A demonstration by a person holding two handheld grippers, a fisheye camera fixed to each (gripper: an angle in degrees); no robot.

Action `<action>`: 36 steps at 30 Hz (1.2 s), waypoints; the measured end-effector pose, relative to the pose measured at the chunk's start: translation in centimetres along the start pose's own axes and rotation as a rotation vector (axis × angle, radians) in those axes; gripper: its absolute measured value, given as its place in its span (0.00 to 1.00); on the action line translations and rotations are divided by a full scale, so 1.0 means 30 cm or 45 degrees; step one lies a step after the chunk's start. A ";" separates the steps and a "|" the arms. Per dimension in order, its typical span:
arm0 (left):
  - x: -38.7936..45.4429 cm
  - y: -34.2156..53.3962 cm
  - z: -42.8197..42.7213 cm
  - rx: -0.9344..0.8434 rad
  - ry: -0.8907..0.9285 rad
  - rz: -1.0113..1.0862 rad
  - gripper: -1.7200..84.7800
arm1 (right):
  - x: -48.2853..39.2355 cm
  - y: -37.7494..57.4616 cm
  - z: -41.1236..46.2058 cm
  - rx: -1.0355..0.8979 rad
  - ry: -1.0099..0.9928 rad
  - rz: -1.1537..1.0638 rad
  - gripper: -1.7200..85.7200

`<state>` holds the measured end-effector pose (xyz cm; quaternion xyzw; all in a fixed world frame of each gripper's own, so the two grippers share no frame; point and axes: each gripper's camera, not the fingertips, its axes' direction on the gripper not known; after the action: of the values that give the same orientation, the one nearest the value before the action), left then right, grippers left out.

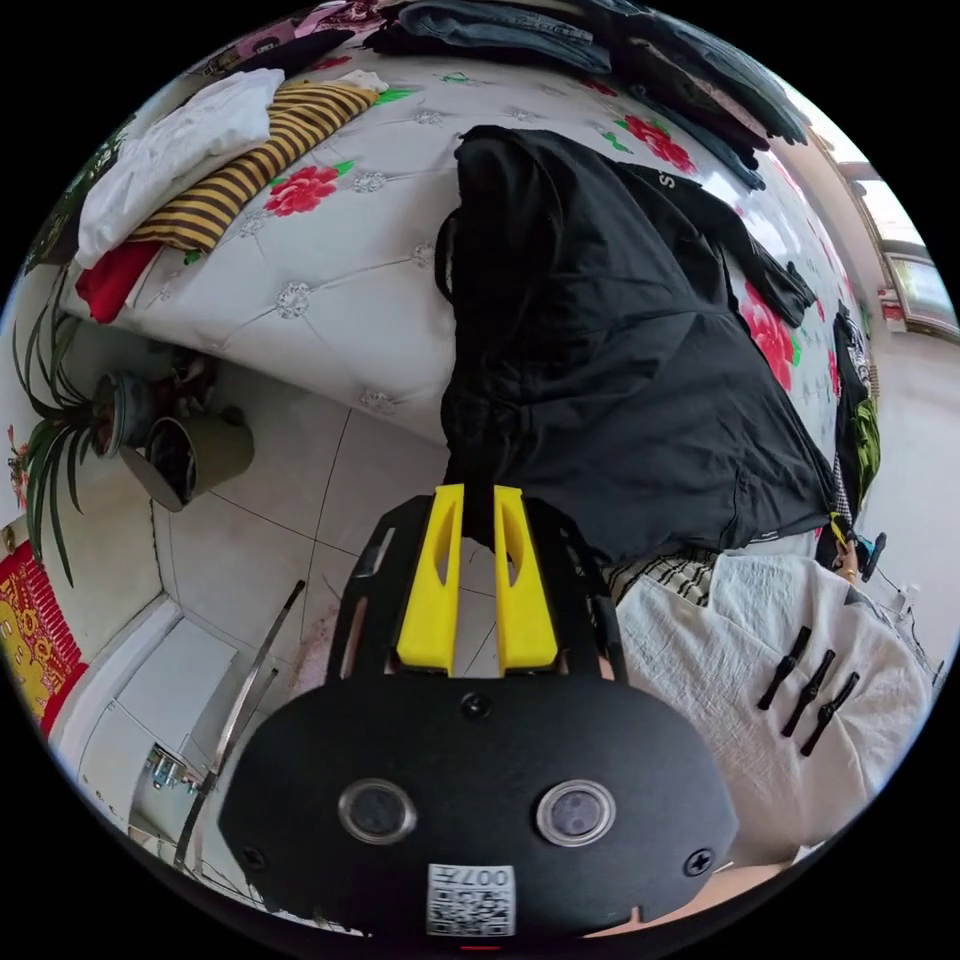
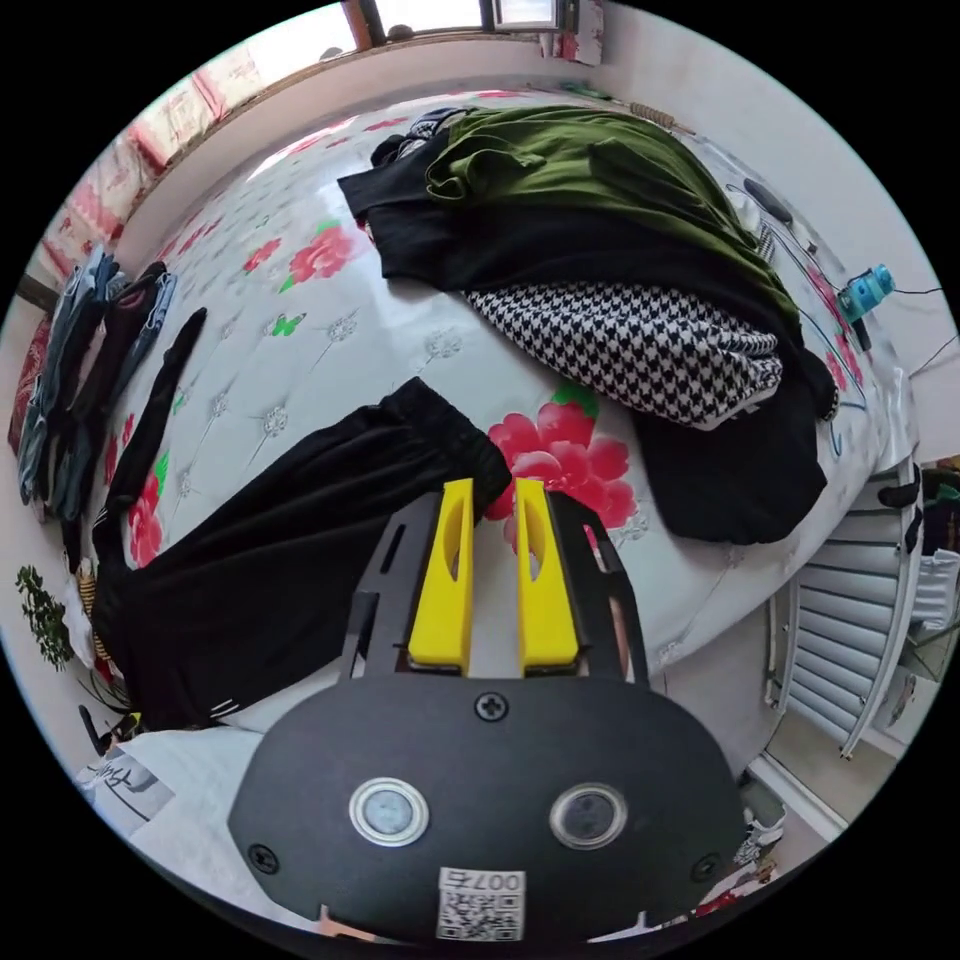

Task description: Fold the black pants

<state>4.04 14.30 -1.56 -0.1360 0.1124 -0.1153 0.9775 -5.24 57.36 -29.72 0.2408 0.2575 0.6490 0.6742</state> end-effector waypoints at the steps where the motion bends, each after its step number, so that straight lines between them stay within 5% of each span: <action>1: -0.010 0.021 -0.010 0.014 -0.010 -0.031 0.09 | 0.001 -0.005 -0.038 0.041 0.001 -0.011 0.07; 6: -0.054 0.099 -0.146 0.184 -0.082 -0.130 0.10 | -0.177 -0.070 -0.177 0.254 -0.165 -0.198 0.09; 12: -0.077 -0.136 -0.204 0.390 0.111 -0.164 0.15 | -0.690 -0.290 -0.041 0.084 -0.565 -0.524 0.12; 20: 0.029 -0.661 -0.021 0.176 -0.076 -0.075 0.17 | -1.232 -0.449 0.312 -0.221 -0.475 -0.576 0.09; 24: 0.074 -0.749 0.025 0.061 -0.166 0.053 0.10 | -1.274 -0.430 0.301 -0.156 -0.344 -0.631 0.03; 29: 0.074 -0.577 -0.065 0.238 -0.197 0.086 0.03 | -0.957 -0.375 -0.059 0.232 -0.680 -0.415 0.02; 36: 0.103 -0.307 -0.178 0.552 -0.098 0.017 0.02 | -0.591 -0.010 -0.563 0.810 -0.621 -0.237 0.02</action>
<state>3.83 3.61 -4.46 0.0737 0.0486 -0.1252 0.9882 -16.60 39.47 -41.97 0.5598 0.2987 0.3971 0.6631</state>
